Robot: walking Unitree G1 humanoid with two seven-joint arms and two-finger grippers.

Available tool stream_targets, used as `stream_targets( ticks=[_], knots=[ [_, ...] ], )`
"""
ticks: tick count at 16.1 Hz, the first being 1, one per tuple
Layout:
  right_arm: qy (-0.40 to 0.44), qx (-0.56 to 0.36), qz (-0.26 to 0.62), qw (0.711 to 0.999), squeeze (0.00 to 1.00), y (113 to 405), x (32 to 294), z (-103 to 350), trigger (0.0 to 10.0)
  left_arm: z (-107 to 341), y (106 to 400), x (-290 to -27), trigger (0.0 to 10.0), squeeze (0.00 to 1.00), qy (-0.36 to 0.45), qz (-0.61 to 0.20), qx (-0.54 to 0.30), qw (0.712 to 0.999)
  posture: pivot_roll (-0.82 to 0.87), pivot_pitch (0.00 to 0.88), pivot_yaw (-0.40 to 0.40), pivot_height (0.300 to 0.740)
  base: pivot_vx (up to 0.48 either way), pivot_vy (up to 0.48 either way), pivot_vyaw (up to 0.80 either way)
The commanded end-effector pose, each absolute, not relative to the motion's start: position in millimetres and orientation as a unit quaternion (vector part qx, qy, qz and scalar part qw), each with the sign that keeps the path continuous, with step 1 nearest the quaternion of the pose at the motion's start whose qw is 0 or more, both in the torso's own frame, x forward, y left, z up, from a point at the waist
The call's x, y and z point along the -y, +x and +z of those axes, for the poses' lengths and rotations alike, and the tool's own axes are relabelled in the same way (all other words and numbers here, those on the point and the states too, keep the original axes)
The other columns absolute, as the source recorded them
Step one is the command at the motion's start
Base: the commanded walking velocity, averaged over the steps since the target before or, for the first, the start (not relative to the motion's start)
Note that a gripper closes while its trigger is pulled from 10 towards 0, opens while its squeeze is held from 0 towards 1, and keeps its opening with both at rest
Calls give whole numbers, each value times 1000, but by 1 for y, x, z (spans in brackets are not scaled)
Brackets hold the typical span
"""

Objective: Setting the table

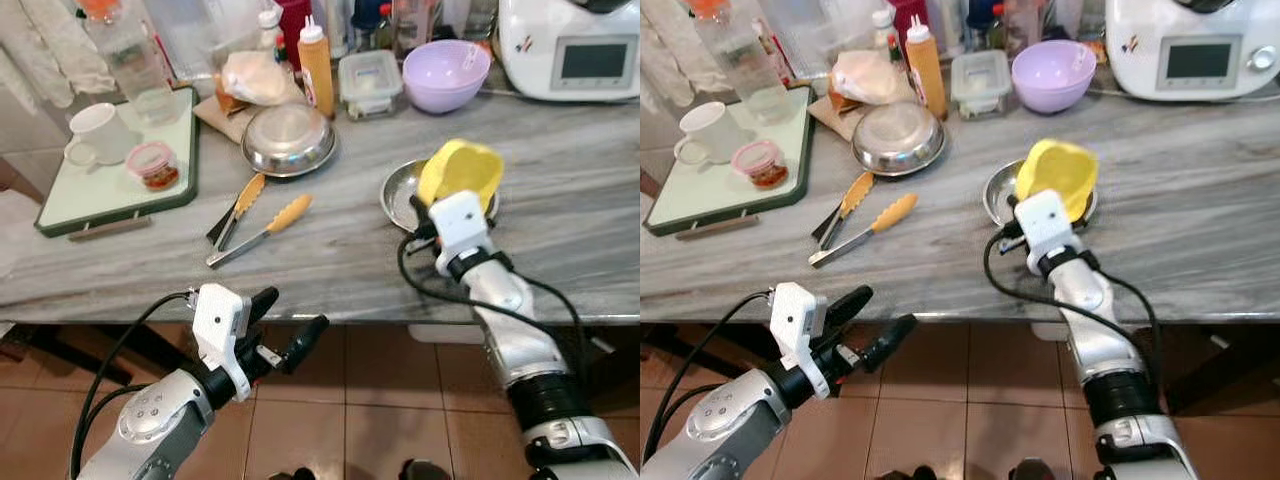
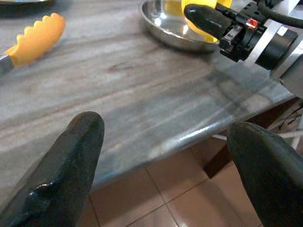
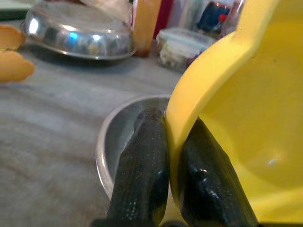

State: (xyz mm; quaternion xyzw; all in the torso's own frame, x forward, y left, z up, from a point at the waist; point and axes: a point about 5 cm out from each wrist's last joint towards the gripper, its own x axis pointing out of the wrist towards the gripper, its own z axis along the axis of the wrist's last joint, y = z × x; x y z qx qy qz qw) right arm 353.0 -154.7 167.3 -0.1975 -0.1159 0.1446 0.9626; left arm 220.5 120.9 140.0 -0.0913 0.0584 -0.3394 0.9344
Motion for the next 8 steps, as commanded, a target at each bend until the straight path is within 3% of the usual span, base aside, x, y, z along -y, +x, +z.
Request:
stream_targets(
  ticks=[1, 8],
  knots=[
    [-198, 119, 159, 960, 0, 353, 147, 167, 10000, 142, 218, -125, 10000, 0, -83, -338, -60, 936, -201, 216, 175, 740, 0, 0, 0],
    [-159, 125, 164, 966, 0, 338, 139, 162, 10000, 142, 222, -129, 10000, 0, -79, -331, -63, 938, -204, 194, 167, 740, 0, 0, 0]
  ],
)
